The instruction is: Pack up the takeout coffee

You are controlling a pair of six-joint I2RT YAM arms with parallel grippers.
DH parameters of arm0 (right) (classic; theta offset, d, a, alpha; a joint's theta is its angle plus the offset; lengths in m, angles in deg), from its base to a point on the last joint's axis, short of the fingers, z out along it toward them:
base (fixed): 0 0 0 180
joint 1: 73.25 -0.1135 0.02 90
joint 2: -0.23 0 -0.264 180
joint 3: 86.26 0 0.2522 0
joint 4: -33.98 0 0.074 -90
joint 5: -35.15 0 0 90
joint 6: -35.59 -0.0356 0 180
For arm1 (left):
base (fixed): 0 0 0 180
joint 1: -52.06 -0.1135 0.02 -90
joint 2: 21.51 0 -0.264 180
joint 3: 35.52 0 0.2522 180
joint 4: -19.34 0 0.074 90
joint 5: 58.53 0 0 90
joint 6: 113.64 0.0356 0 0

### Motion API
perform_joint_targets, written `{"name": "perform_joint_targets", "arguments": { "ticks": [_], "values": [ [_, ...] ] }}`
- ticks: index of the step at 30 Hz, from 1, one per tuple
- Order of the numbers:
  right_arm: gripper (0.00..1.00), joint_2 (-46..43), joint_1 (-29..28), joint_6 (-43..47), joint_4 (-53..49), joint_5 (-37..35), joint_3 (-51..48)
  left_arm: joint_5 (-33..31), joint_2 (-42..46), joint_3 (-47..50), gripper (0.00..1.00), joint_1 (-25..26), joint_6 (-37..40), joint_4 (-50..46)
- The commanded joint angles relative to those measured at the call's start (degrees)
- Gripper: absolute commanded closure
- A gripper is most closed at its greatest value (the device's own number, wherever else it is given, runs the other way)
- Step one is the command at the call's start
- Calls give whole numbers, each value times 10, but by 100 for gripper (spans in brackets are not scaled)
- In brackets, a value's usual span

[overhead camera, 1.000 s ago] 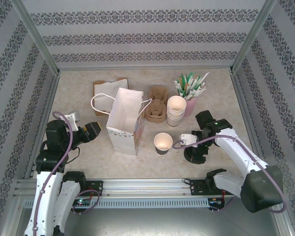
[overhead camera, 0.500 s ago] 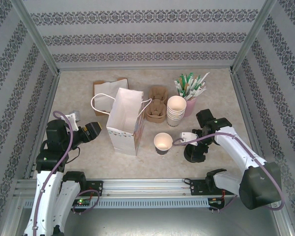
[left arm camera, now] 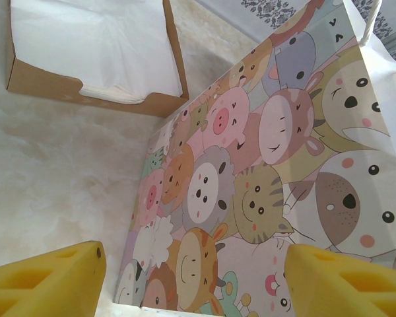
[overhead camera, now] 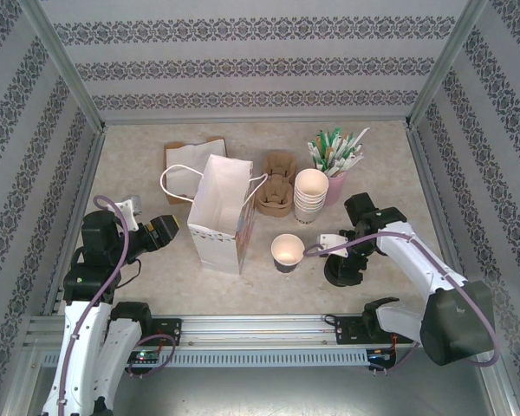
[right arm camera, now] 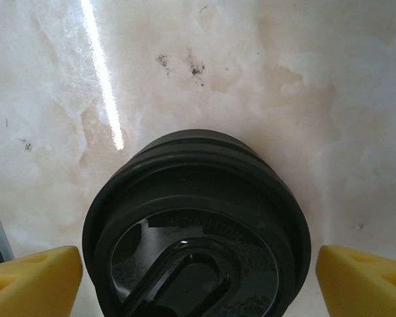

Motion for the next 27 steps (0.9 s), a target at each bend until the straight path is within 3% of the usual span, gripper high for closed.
{"name": "perform_joint_targets", "arguments": {
  "ticks": [1, 12, 27],
  "values": [
    [10, 8, 3, 4, 3, -4, -6, 7, 2, 4, 27, -3, 15, 22],
    [18, 16, 1, 5, 11, -8, -9, 6, 2, 7, 27, -3, 13, 23],
    [13, 21, -4, 13, 13, -17, -14, 4, 3, 7, 27, -3, 12, 23]
  ]
}}
